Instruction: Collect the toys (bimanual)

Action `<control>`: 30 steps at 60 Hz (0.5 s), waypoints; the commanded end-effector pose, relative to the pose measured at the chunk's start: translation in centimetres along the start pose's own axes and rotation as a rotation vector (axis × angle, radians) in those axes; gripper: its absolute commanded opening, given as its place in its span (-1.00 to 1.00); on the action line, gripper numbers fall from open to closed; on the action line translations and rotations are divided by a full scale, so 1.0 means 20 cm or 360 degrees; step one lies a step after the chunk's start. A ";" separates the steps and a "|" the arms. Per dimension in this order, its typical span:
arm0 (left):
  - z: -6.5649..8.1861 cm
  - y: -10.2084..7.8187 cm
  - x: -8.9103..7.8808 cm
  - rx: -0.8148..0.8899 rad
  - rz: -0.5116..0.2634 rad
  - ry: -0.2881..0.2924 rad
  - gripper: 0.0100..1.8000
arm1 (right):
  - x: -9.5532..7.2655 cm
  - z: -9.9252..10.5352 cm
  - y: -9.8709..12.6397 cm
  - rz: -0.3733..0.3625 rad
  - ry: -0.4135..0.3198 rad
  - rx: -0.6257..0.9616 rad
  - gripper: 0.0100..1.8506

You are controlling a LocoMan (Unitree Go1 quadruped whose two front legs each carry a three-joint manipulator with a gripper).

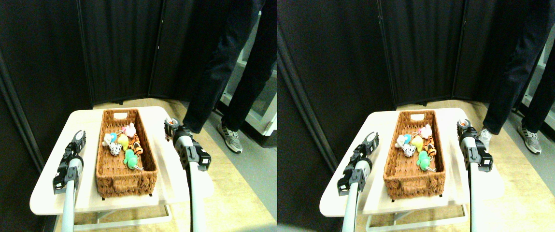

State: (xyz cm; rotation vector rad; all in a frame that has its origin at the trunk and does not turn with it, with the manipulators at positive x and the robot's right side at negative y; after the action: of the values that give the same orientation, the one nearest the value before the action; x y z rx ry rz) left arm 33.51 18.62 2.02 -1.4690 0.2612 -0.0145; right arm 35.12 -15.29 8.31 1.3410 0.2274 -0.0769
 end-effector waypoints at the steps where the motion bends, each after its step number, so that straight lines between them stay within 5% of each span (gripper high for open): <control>1: -0.01 -0.05 0.00 0.0018 -0.0057 -0.0005 -0.96 | -0.01 -0.03 0.09 0.0111 0.0051 -0.0023 -0.99; 30: 0.02 -0.07 -0.05 0.0090 -0.0129 -0.0068 -1.00 | -0.03 -0.34 0.23 0.0289 0.0370 -0.0074 -0.97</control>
State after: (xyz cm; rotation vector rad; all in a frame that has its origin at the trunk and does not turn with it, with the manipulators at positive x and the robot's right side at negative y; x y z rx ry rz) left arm 32.96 18.96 2.89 -1.4303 0.1999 -0.0236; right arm 34.81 -8.74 10.27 1.3117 0.3409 0.1737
